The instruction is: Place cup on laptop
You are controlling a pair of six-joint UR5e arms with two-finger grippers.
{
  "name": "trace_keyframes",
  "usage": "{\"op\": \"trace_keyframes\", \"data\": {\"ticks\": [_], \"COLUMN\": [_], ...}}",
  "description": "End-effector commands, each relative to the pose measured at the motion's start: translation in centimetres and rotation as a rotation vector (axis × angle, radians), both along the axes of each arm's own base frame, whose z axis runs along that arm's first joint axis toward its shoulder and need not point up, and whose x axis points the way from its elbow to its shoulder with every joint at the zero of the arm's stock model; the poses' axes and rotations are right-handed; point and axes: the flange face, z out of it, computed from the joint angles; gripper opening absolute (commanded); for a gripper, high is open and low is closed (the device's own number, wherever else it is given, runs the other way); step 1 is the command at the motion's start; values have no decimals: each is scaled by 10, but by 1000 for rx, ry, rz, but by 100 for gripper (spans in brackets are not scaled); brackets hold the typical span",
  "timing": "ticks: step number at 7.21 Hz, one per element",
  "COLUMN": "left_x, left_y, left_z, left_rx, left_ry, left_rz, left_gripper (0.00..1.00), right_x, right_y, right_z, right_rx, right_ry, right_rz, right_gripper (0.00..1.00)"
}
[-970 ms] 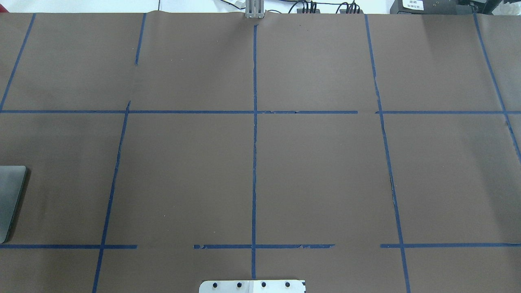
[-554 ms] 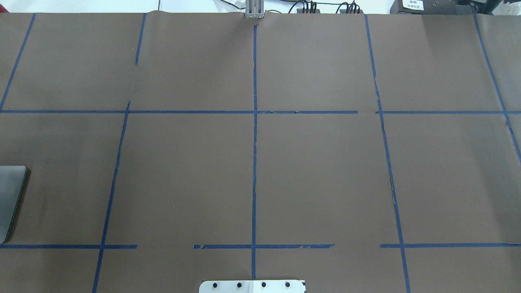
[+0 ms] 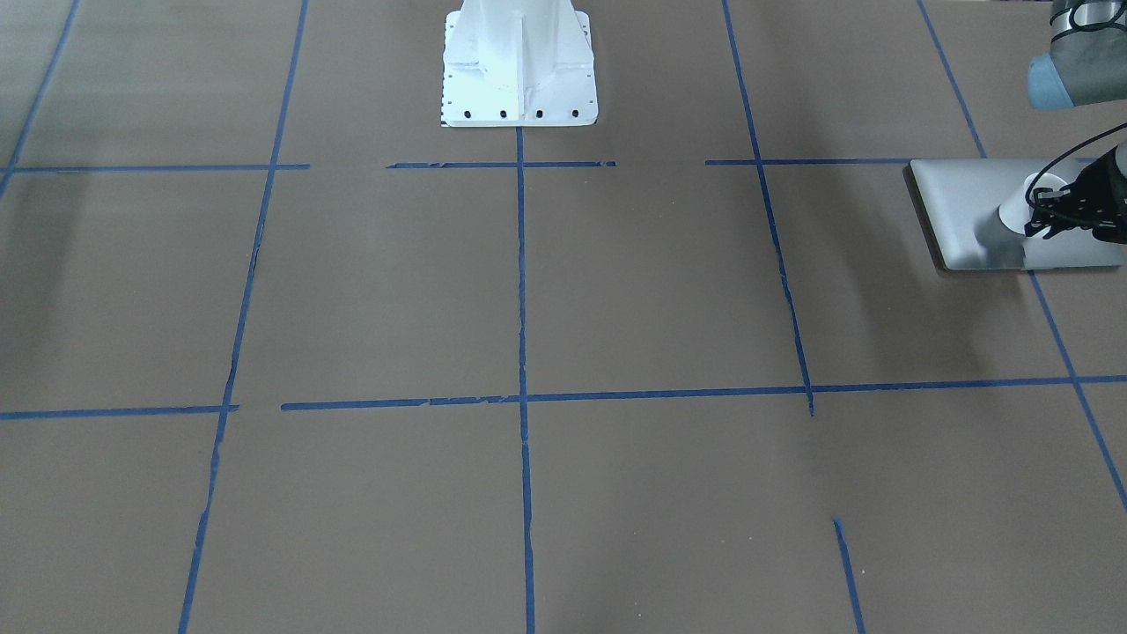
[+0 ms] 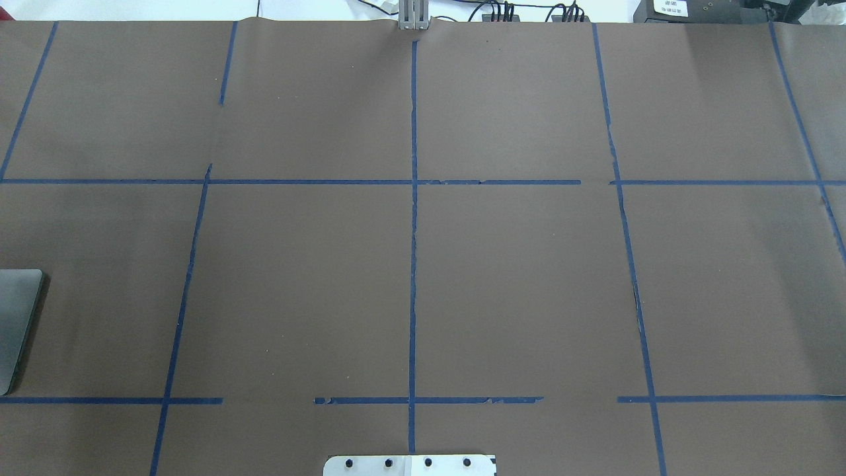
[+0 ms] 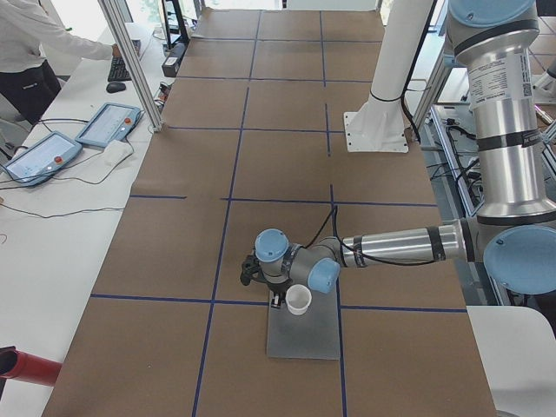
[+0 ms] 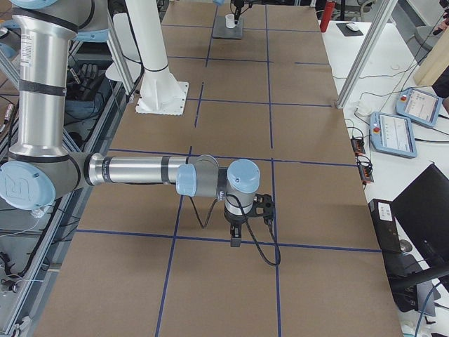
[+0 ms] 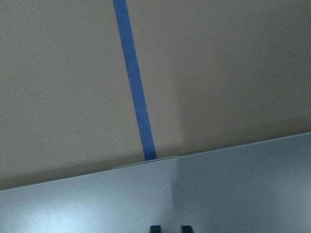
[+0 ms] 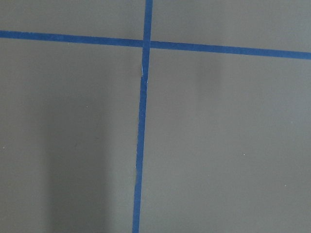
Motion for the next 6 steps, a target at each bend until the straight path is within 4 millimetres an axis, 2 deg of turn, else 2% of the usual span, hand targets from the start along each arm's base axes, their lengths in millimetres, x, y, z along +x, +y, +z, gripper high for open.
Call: {"op": "trace_keyframes", "data": {"ticks": [1,2,3,5,6], "left_x": [1,1,1,-3,-8], "left_y": [-1,-2,-3,-4,-6], "left_z": [0,-3,-9,-52,-79], "left_rx": [3,13,21,88,76], "left_ry": [1,4,7,34,37], "left_rz": [3,3,3,-5,-15], "left_gripper": [70,100,100,100,100], "right_x": [0,0,0,0,0], "right_y": [0,0,0,0,0], "right_z": [0,0,0,0,0], "right_rx": [0,0,0,1,0], "right_ry": [0,0,0,0,0], "right_rz": [0,0,0,0,0], "right_gripper": [100,100,100,100,100]}}
